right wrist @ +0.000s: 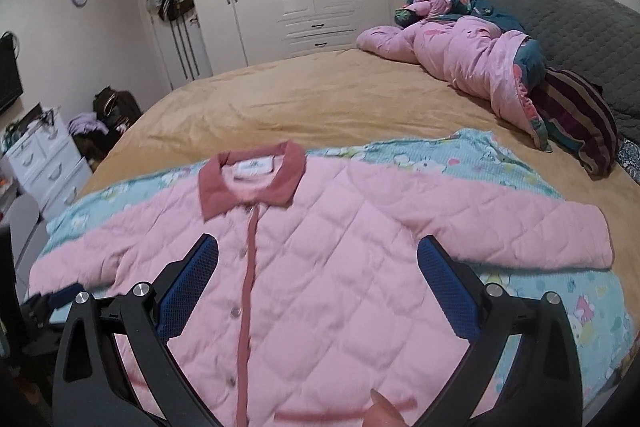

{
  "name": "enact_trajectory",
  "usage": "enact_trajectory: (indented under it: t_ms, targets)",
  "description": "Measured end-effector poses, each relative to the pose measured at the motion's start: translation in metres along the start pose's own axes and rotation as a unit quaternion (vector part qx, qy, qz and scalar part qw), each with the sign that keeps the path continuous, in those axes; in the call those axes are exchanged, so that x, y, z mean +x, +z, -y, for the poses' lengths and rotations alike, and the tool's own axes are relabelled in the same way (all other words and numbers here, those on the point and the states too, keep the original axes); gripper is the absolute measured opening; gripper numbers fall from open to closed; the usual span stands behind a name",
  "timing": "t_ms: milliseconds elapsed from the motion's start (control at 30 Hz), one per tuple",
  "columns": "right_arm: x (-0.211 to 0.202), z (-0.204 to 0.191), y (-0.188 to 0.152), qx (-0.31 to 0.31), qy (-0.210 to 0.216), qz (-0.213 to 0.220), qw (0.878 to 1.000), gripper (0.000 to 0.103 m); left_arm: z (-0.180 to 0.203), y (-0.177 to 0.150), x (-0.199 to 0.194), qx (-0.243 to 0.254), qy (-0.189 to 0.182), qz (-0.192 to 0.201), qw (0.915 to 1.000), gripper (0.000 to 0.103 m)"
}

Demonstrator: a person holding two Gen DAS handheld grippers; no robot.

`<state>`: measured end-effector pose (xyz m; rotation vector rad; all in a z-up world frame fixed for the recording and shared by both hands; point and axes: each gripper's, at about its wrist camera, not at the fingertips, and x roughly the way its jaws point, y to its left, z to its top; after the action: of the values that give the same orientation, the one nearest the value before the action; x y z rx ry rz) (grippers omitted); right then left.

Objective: Fold large clothes
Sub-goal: 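Move the right tool to the sleeve cuff nearest it and grasp it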

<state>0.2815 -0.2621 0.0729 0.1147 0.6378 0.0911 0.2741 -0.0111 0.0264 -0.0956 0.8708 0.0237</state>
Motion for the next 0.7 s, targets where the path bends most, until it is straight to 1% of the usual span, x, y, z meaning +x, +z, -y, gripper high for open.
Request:
enact_trajectory:
  t_ms: [200,333,533,700]
  targets:
    - [0.037,0.038,0.019,0.034,-0.021,-0.008,0.999,0.099,0.013,0.018,0.026,0.006,0.0,0.0,1.0,0.095]
    - [0.059,0.072,0.016,0.069,-0.042,-0.019,0.997,0.099,0.021,0.029,0.044,0.006,-0.005,-0.002,1.0,0.095]
    - [0.091,0.128,0.005,0.129,-0.079,-0.045,0.987,0.099,0.031,0.039,0.079,-0.006,-0.006,-0.016,0.9998,0.095]
    - [0.1,0.169,0.002,0.16,-0.123,-0.045,0.978,0.099,0.041,0.038,0.104,-0.007,-0.007,-0.029,0.9995,0.095]
